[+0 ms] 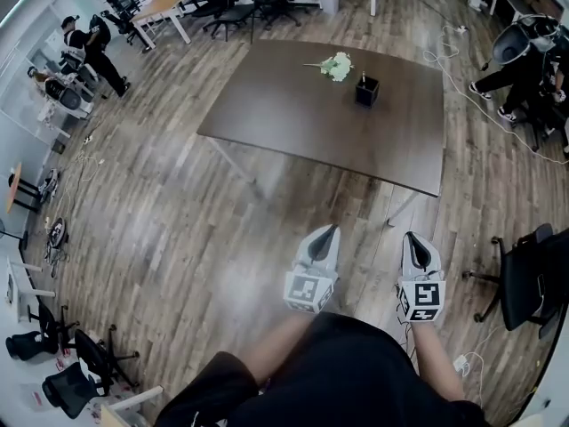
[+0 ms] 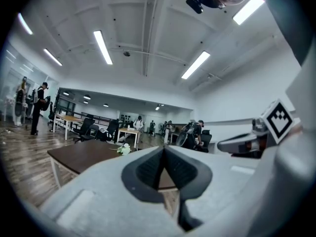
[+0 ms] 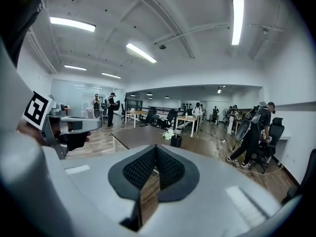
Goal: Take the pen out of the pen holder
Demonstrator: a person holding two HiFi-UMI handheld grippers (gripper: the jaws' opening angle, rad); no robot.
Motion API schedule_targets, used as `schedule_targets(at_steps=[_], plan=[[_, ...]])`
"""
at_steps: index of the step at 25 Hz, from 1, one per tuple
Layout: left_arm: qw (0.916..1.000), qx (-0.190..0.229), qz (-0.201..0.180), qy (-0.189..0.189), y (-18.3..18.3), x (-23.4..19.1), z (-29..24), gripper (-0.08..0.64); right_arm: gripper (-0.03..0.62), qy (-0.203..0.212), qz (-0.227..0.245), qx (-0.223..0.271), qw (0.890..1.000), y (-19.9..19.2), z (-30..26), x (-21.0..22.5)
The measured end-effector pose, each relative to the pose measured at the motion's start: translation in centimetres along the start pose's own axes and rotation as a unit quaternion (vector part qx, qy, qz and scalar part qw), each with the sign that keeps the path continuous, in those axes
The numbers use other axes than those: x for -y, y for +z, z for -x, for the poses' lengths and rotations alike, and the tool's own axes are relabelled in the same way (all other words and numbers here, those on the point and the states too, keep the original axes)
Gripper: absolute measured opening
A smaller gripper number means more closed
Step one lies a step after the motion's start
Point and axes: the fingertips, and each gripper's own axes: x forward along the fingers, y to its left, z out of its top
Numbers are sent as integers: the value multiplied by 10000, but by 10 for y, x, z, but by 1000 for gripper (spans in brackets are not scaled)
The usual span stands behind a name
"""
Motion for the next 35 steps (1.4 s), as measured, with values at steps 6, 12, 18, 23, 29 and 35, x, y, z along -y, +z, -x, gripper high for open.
schedule_targets(at_steps=[6, 12, 18, 23, 29, 35], plan=[[9998, 30, 81, -203, 21, -70, -57, 3, 2, -246, -397, -51, 9989, 28, -83, 10], [9993, 36, 141, -351, 32, -129, -95, 3, 2, -295, -510, -25, 9983, 51, -161, 4], [9980, -98, 139, -603, 27, -174, -123, 3, 2, -431, -640, -176, 9969, 53, -213, -3], [9981, -90, 244, -558, 19, -187, -134, 3, 2, -408, -582, -363, 9968, 42, -229, -5], [9978, -161, 509, -387, 11, -207, -150, 3, 2, -220, -653, -409, 9968, 35, -265, -10], [9994, -184, 103, -274, 11, -223, -177, 3, 2, -93, -909, -315, 9953, 41, -314, 18]])
